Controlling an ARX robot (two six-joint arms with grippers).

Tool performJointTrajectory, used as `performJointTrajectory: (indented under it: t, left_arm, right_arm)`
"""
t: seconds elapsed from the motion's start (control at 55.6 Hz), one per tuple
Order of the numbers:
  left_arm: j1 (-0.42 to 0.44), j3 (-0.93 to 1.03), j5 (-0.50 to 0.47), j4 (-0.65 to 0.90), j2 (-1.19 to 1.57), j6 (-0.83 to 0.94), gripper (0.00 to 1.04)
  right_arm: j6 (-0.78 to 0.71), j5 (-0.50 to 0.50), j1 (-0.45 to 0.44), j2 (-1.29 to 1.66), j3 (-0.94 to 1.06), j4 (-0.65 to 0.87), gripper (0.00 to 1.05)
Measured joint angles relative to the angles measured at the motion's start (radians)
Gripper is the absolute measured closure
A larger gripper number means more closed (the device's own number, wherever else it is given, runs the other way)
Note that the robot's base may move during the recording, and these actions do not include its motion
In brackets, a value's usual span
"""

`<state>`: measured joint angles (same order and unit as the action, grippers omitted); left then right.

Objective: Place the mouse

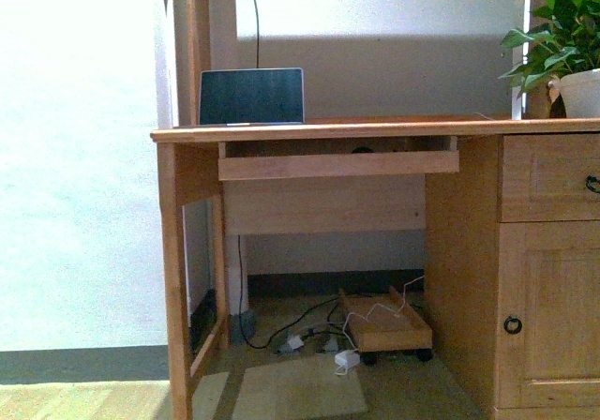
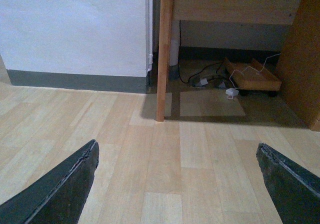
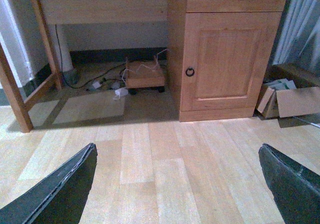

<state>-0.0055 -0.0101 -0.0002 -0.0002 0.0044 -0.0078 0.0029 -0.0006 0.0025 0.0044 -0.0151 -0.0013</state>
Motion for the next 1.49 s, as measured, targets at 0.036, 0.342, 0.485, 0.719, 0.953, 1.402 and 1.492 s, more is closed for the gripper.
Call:
performJointTrajectory:
  t: [0.036, 0.342, 0.485, 0.719, 0.953, 1.402, 1.492]
  left_arm:
    - [0.000, 0.000, 0.000, 0.000, 0.000, 0.000, 0.08]
    - [0.000, 0.000, 0.000, 0.000, 0.000, 0.000, 0.08]
    - [0.000, 0.000, 0.000, 0.000, 0.000, 0.000, 0.08]
    - [0.000, 0.000, 0.000, 0.000, 0.000, 0.000, 0.08]
    - [0.000, 0.000, 0.000, 0.000, 0.000, 0.000, 0.08]
    - [0.000, 0.000, 0.000, 0.000, 0.000, 0.000, 0.08]
    - [0.000, 0.000, 0.000, 0.000, 0.000, 0.000, 0.08]
  right_arm:
    - [0.000, 0.000, 0.000, 0.000, 0.000, 0.000, 0.07]
    - [0.000, 0.000, 0.000, 0.000, 0.000, 0.000, 0.07]
    - [0.000, 0.000, 0.000, 0.000, 0.000, 0.000, 0.07]
    - [0.000, 0.000, 0.000, 0.000, 0.000, 0.000, 0.07]
    - [0.000, 0.000, 0.000, 0.000, 0.000, 0.000, 0.07]
    - [0.000, 0.000, 0.000, 0.000, 0.000, 0.000, 0.07]
    - [0.000, 0.000, 0.000, 0.000, 0.000, 0.000, 0.07]
